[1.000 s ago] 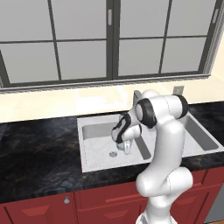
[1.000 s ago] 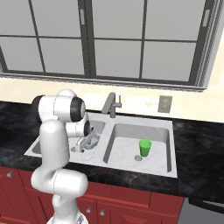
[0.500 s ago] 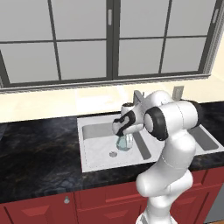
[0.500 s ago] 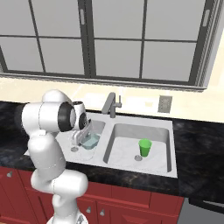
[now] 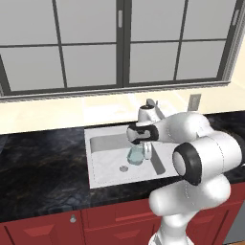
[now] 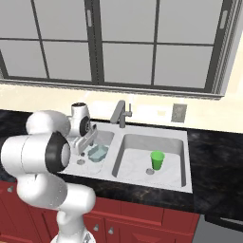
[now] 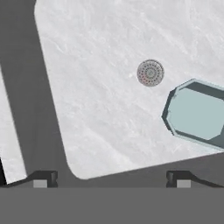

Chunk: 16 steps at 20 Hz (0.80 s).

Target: Place the tupperware in the left basin and the cup in the right basin of the sink.

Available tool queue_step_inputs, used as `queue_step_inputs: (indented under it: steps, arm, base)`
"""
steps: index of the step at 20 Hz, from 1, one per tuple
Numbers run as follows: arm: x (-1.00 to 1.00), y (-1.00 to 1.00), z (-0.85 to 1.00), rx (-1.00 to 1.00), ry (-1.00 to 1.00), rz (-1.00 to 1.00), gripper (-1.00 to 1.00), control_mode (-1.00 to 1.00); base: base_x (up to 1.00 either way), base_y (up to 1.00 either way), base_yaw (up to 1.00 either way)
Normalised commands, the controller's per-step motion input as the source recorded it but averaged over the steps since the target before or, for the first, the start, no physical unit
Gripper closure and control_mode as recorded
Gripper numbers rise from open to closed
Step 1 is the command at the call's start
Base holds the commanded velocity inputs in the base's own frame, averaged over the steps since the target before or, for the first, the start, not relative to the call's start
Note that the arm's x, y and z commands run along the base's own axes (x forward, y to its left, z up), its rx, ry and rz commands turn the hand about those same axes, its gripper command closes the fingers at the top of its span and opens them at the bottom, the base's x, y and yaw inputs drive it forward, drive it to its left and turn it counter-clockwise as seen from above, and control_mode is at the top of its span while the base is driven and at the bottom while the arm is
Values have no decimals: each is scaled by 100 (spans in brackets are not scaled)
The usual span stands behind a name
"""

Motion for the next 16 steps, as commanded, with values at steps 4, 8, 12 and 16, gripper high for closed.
queue_step_inputs:
  steps: [4,8,12,16]
  arm:
    - [-53,-24,19,0,3,-14,-100,-100]
    - [-12,-7,24,4,7,-38,-100,-100]
    - [-17,0,51,6,-6,-38,-100,-100]
    - [-36,0,83,0,-15,-19,-100,-100]
  base:
    - [0,0,0]
    - [0,0,0]
    - [0,0,0]
    - [0,0,0]
